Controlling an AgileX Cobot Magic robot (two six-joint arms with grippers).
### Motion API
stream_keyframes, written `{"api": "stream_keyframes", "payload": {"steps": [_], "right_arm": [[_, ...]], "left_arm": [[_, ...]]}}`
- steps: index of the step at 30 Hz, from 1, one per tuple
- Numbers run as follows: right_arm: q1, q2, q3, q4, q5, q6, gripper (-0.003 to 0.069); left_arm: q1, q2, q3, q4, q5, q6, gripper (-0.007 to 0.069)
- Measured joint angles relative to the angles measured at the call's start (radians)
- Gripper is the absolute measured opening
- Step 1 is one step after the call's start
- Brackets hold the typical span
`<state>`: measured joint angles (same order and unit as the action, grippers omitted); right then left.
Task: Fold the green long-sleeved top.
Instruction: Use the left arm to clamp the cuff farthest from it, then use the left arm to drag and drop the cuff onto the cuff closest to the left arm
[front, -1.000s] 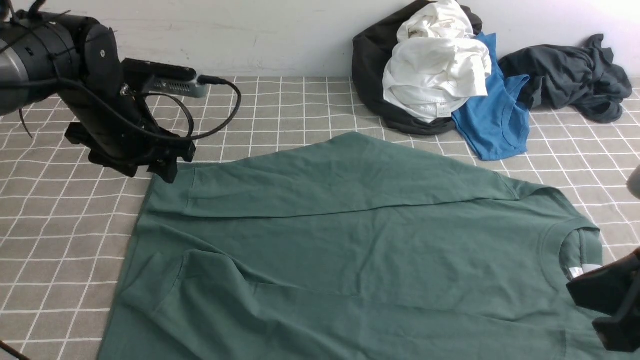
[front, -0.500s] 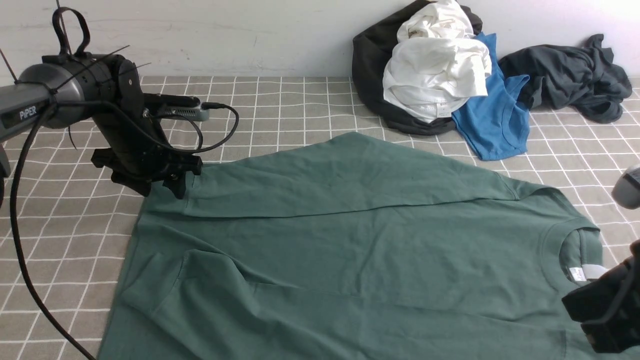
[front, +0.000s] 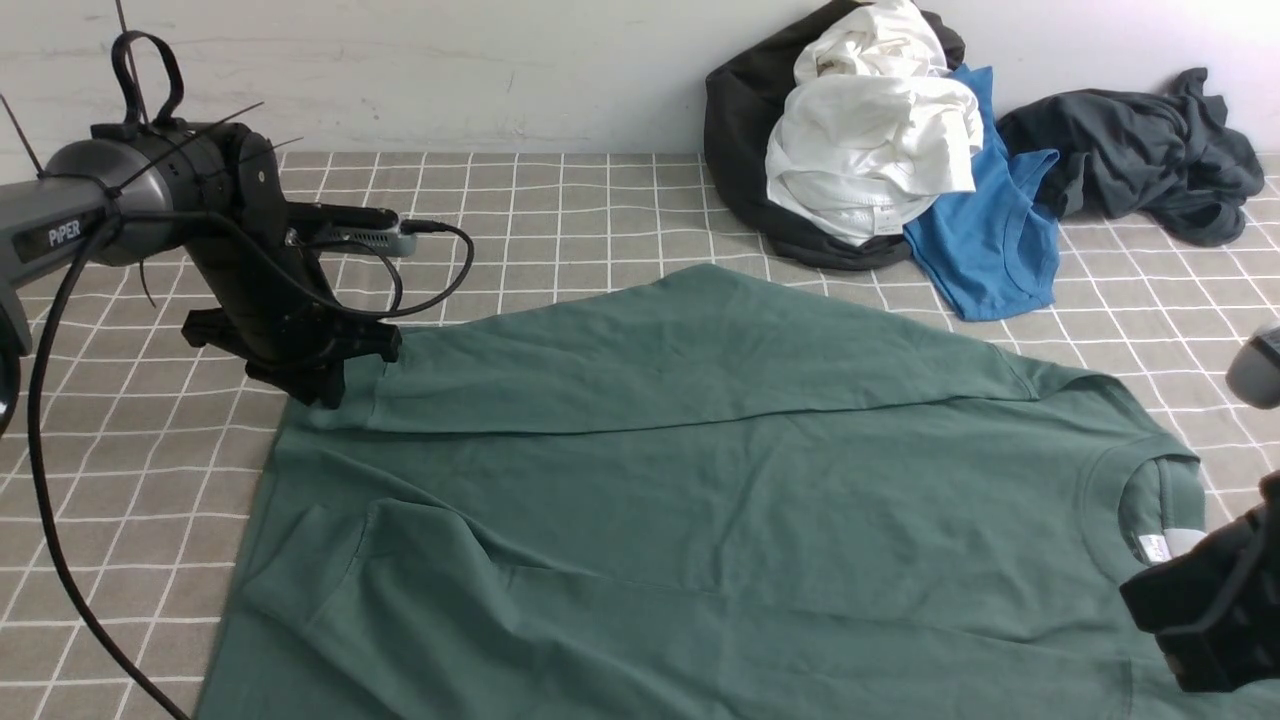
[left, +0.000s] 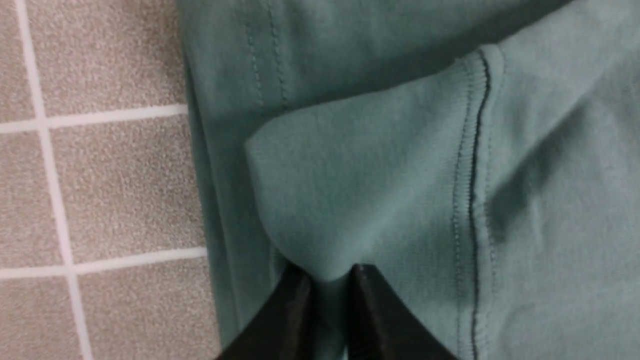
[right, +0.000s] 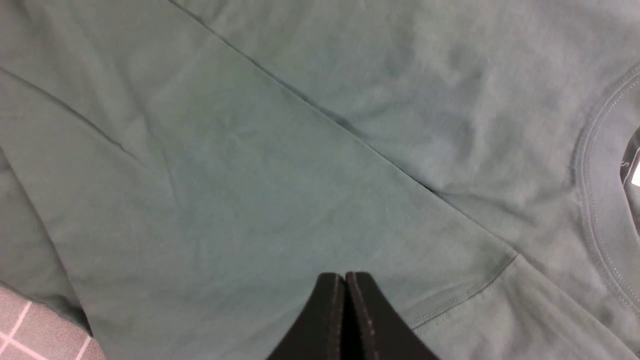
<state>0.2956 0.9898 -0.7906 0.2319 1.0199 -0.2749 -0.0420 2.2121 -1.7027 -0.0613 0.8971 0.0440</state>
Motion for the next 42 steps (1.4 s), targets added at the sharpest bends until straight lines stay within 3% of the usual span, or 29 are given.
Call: {"api": "stream_keyframes", "payload": {"steps": [3,13,19,30,39,42], "right_arm": [[0.000,0.000,0.000,0.000,0.006,0.001,-0.0014],[0.000,0.000,0.000,-0.027,-0.037,0.001,-0.0014],[0.000,0.000,0.000,-0.037,-0.061,0.001,-0.0014],[0.000,0.000,0.000,-0.010,-0.068,0.001,-0.0014],[0.040,0.000,0.000,-0.007,-0.013,-0.016,-0.0014],[0.131,0.000,0.000,-0.007,0.031,-0.042,-0.0014]], "left_arm": [[0.000,-0.015,-0.001,-0.012,0.024,0.021,0.0011],[0.000,-0.215,0.006,-0.140,0.211,0.025,0.0006],[0.000,-0.406,0.178,-0.136,0.243,-0.002,0.0006],[0.000,-0.745,0.806,-0.115,0.072,-0.010,0.0006],[0.000,-0.757,0.957,-0.085,-0.021,0.002,0.0044],[0.000,-0.757,0.957,-0.082,-0.024,0.003,0.0136]]}}
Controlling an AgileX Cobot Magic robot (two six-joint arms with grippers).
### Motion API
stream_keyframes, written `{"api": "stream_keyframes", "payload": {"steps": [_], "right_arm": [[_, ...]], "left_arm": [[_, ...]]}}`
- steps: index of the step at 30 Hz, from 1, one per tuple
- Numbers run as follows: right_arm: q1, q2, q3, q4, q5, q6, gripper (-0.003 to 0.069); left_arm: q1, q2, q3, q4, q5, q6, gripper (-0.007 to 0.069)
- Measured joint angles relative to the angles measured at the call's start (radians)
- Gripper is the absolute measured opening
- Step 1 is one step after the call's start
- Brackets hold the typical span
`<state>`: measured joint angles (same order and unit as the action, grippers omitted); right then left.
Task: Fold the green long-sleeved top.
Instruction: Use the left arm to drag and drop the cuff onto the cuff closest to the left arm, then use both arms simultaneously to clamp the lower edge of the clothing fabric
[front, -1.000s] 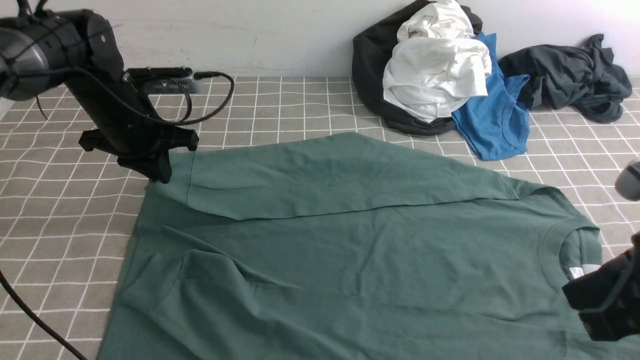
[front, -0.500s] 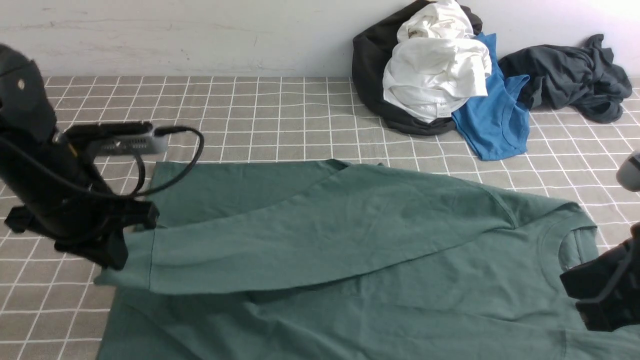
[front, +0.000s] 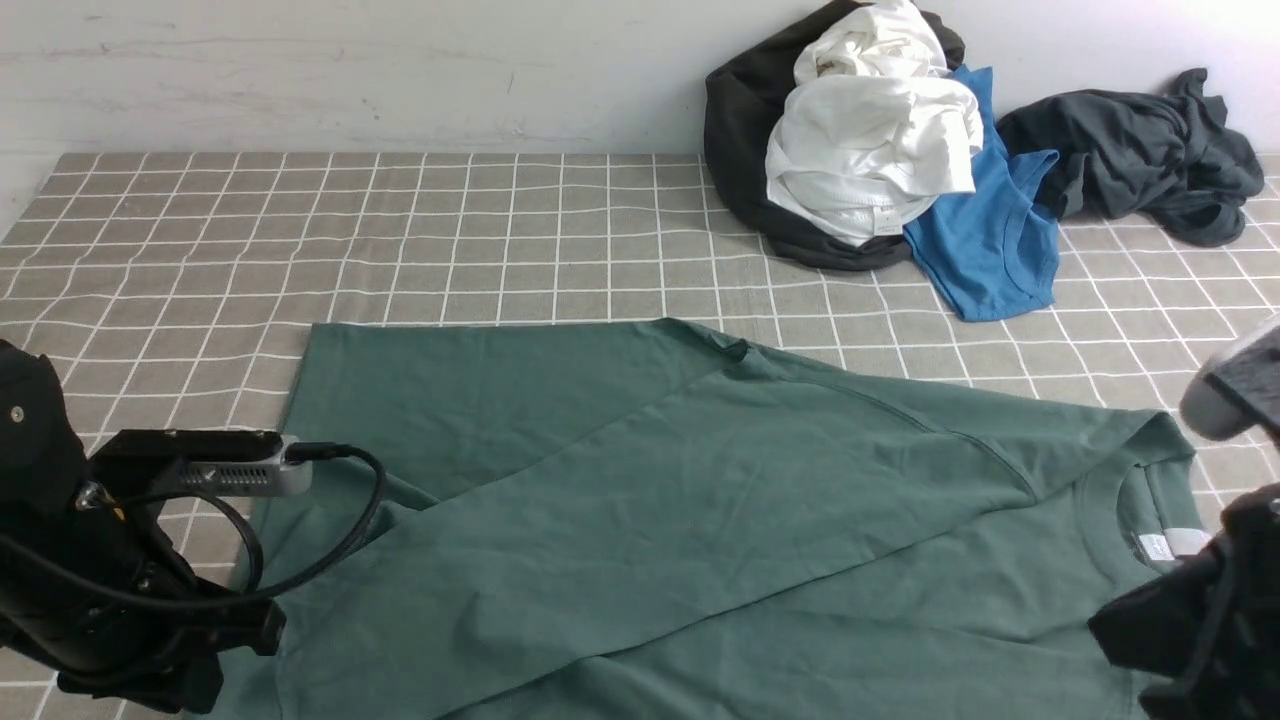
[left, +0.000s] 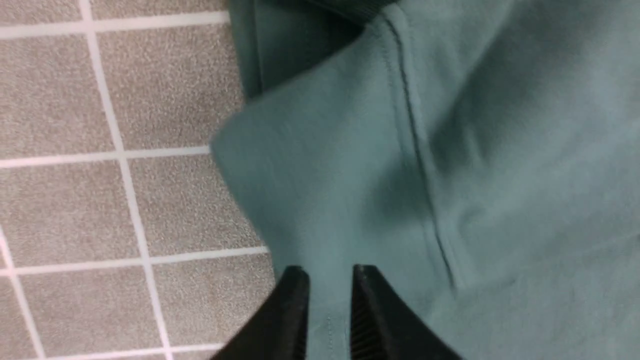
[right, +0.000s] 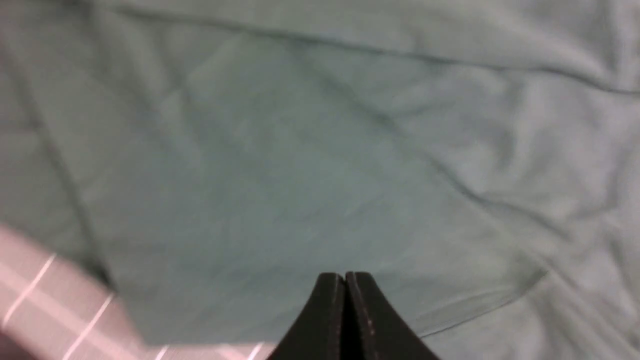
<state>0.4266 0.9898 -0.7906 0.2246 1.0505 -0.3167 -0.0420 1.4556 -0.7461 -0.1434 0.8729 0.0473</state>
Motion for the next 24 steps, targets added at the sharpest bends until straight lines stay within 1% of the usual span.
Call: {"api": "stream_keyframes", "payload": {"steps": [1,2,4,5,7,8,9,11,12,13,15,17,18,19,20,21,24], "right_arm": [[0.028,0.000,0.000,0.000,0.014,-0.006,-0.0014],[0.079,0.000,0.000,0.000,0.037,-0.017,-0.0014],[0.125,0.000,0.000,-0.002,0.066,-0.024,-0.0014],[0.179,0.000,0.000,-0.012,0.092,-0.034,-0.0014],[0.257,0.000,0.000,-0.040,0.136,-0.057,-0.0006],[0.263,0.000,0.000,-0.046,0.144,-0.063,-0.0001],[0.310,0.000,0.000,-0.067,0.168,-0.082,0.0020],[0.347,0.006,0.000,-0.092,0.183,-0.097,0.0064],[0.360,0.012,0.000,-0.106,0.184,-0.102,0.0104],[0.360,0.013,0.000,-0.106,0.186,-0.103,0.0111],[0.367,0.031,0.000,-0.133,0.187,-0.106,0.0227],[0.367,0.042,0.000,-0.142,0.187,-0.106,0.0309],[0.367,0.045,0.000,-0.143,0.187,-0.106,0.0330],[0.367,0.048,0.000,-0.143,0.187,-0.106,0.0360],[0.367,0.048,0.000,-0.143,0.187,-0.106,0.0365],[0.367,0.049,0.000,-0.143,0.187,-0.106,0.0400],[0.367,0.049,0.000,-0.143,0.183,-0.106,0.0424]], "left_arm": [[0.000,0.000,0.000,0.000,0.000,0.000,0.0175],[0.000,-0.001,0.000,0.000,0.001,0.000,0.0225],[0.000,-0.008,0.000,-0.003,0.009,0.000,0.0286],[-0.005,-0.024,0.000,-0.007,0.015,0.000,0.0335],[-0.036,-0.064,0.000,-0.007,0.022,0.016,0.0412],[-0.046,-0.069,0.000,-0.007,0.024,0.019,0.0418],[-0.096,-0.106,0.000,-0.009,0.045,0.032,0.0461],[-0.159,-0.145,0.000,-0.007,0.075,0.055,0.0484],[-0.214,-0.165,0.000,-0.001,0.104,0.081,0.0493],[-0.224,-0.168,0.000,0.002,0.115,0.085,0.0494],[-0.343,-0.181,0.000,0.028,0.190,0.141,0.0500],[-0.451,-0.181,0.010,0.049,0.242,0.212,0.0500],[-0.488,-0.181,0.018,0.051,0.257,0.235,0.0500],[-0.531,-0.181,0.034,0.053,0.271,0.281,0.0500],[-0.540,-0.181,0.034,0.053,0.271,0.289,0.0500],[-0.595,-0.181,0.062,0.053,0.273,0.332,0.0500],[-0.684,-0.181,0.149,0.053,0.221,0.409,0.0500]]}}
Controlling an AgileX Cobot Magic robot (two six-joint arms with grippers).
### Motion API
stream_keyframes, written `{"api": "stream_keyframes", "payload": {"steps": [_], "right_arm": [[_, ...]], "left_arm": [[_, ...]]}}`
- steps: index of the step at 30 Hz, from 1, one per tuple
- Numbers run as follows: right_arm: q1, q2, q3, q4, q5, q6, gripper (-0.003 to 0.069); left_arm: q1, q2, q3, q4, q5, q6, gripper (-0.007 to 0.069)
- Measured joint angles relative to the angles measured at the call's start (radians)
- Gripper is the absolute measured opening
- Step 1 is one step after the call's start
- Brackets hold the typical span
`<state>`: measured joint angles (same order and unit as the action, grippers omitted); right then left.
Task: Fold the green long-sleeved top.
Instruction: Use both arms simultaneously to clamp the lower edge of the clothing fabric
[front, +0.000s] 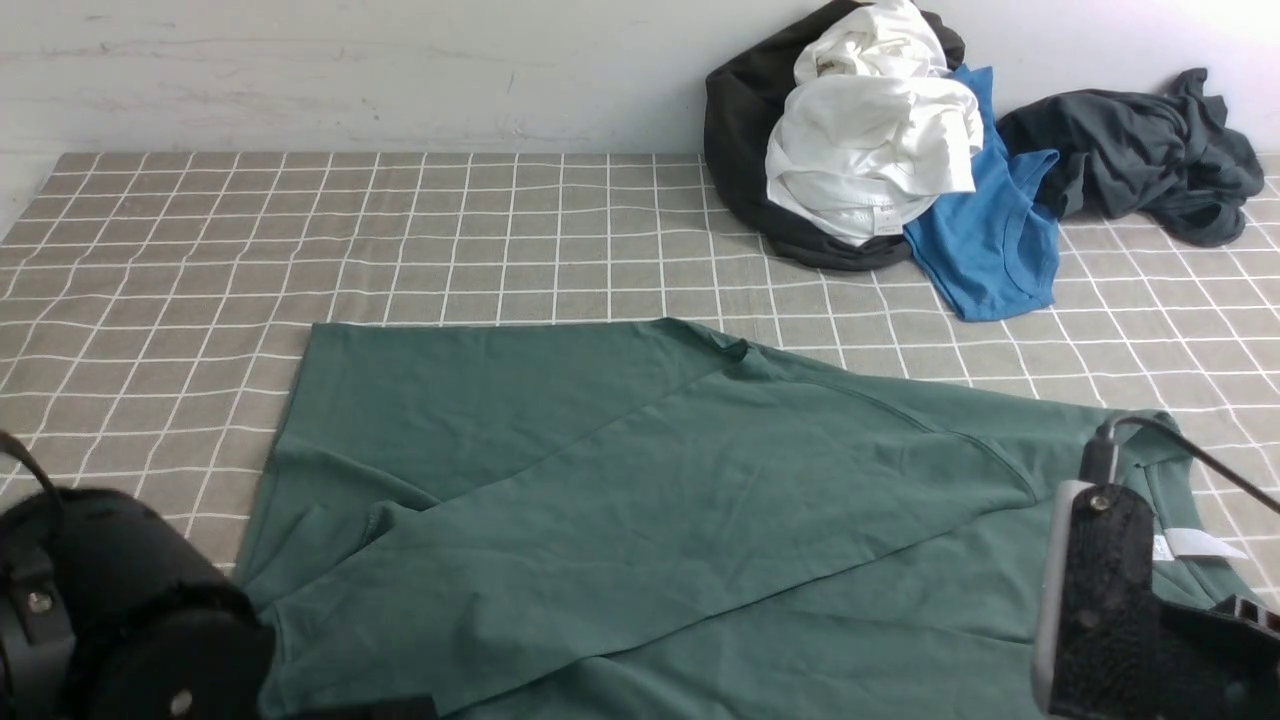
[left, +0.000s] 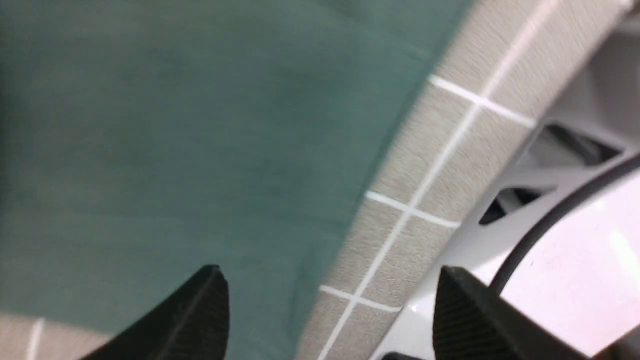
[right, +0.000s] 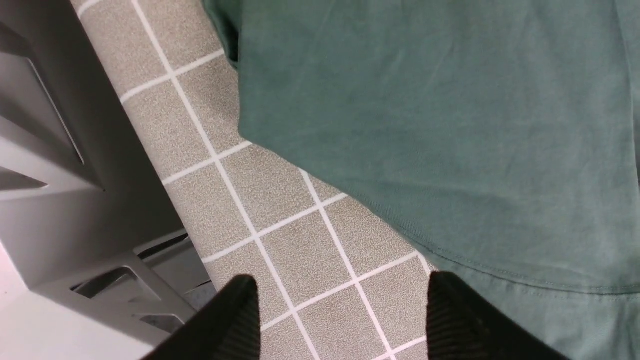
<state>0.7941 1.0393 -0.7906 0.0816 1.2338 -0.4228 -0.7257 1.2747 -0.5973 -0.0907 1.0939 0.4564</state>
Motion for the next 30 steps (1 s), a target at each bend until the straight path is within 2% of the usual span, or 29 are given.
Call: {"api": "stream_keyframes", "payload": {"steps": [5,10,16,25,30], "right_arm": [[0.000,0.001,0.000,0.000,-0.024,0.000,0.0428],[0.000,0.001,0.000,0.000,-0.043,0.001,0.0428],[0.000,0.002,0.000,0.001,-0.046,0.010,0.0428],[0.000,-0.001,0.000,0.001,-0.048,0.023,0.0428],[0.000,-0.023,0.000,0.001,-0.048,0.024,0.0428]], "left_arm": [[-0.061,0.000,0.146,0.051,-0.208,0.054,0.0500],[-0.066,0.000,0.172,0.108,-0.302,0.045,0.0500],[-0.067,0.049,0.180,0.194,-0.314,-0.007,0.0500],[-0.067,0.106,0.149,0.180,-0.288,-0.015,0.0499],[-0.067,0.094,0.135,0.154,-0.252,-0.016,0.0474]]}}
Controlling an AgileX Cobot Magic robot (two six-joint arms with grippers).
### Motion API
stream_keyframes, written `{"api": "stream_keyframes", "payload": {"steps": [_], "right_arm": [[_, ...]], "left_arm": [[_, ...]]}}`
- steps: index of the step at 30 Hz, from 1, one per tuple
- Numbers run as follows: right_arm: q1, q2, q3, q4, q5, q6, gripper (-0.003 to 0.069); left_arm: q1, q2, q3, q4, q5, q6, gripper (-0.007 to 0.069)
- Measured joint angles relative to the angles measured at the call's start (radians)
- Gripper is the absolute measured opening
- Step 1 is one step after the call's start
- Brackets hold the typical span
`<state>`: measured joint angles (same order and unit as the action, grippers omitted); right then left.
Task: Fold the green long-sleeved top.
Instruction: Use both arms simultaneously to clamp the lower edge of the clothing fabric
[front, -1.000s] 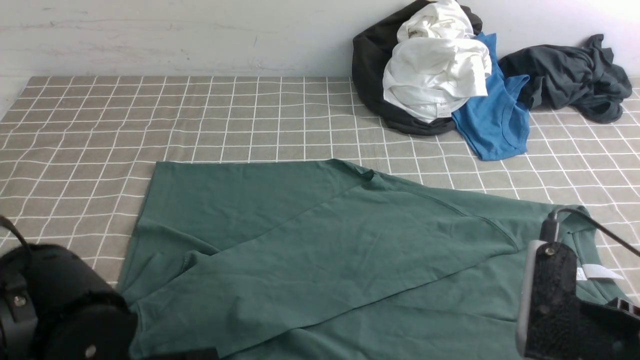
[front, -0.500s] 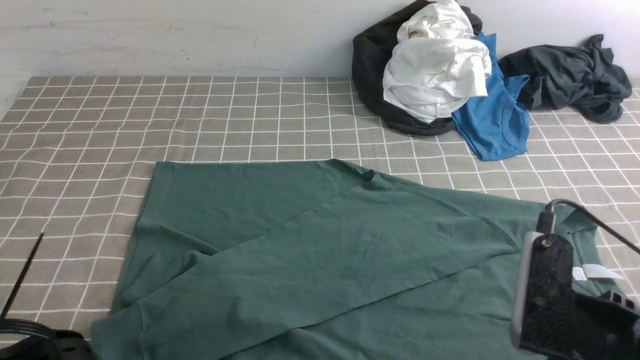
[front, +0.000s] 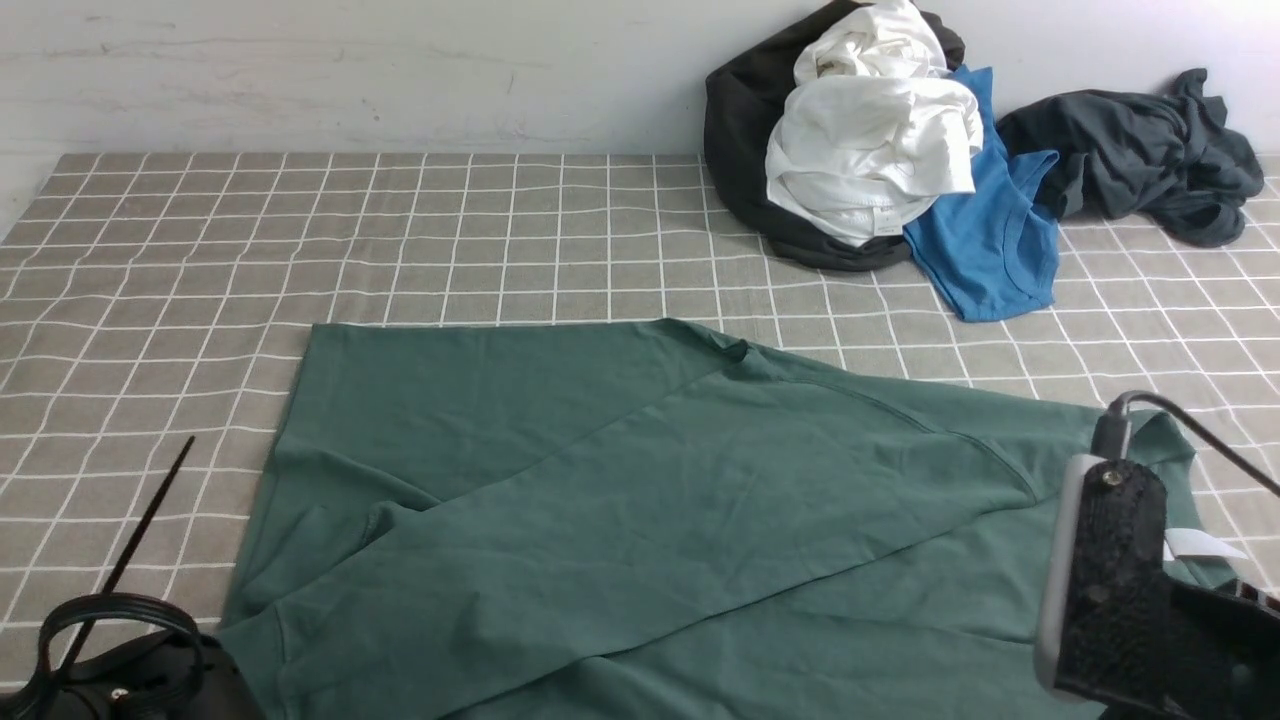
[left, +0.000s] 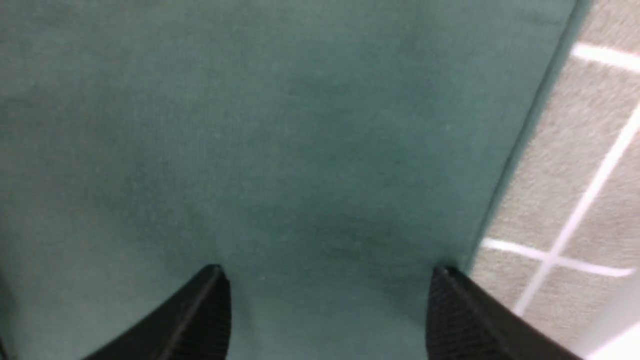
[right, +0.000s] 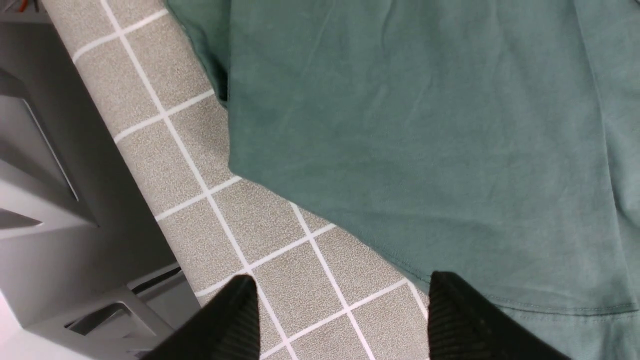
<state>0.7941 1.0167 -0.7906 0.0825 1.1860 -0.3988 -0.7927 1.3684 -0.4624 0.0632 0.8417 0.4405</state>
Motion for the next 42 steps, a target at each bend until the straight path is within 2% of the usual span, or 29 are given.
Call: {"api": "stream_keyframes", "payload": {"steps": [5,8,13,17,22,29,35,39,42], "right_arm": [[0.000,-0.018,0.000,-0.001,0.000,0.000,0.0428],[0.000,-0.033,0.000,-0.001,0.000,0.000,0.0428],[0.000,-0.043,0.000,-0.001,0.000,0.000,0.0428],[0.000,-0.043,0.000,-0.001,0.000,0.000,0.0428],[0.000,-0.043,0.000,-0.001,0.002,0.000,0.0428],[0.000,-0.043,0.000,-0.001,0.005,0.000,0.0428],[0.000,-0.043,0.000,-0.001,0.007,0.000,0.0428],[0.000,-0.043,0.000,-0.002,0.007,0.000,0.0428],[0.000,-0.043,0.000,-0.002,0.007,0.000,0.0428]], "left_arm": [[-0.001,-0.011,0.012,-0.063,0.068,0.050,0.0468],[-0.001,-0.011,0.036,-0.052,0.007,0.080,0.0468],[-0.002,0.002,0.042,-0.006,-0.012,0.065,0.0465],[-0.004,0.014,0.035,0.021,-0.009,0.018,0.0465],[-0.006,0.022,0.020,0.057,0.005,-0.097,0.0465],[-0.006,0.034,-0.015,0.239,-0.040,-0.270,0.0465],[-0.006,0.037,-0.015,0.275,-0.040,-0.326,0.0463],[-0.006,0.037,-0.015,0.271,-0.049,-0.329,0.0398],[-0.006,0.037,-0.015,0.271,-0.068,-0.329,0.0277]]}}
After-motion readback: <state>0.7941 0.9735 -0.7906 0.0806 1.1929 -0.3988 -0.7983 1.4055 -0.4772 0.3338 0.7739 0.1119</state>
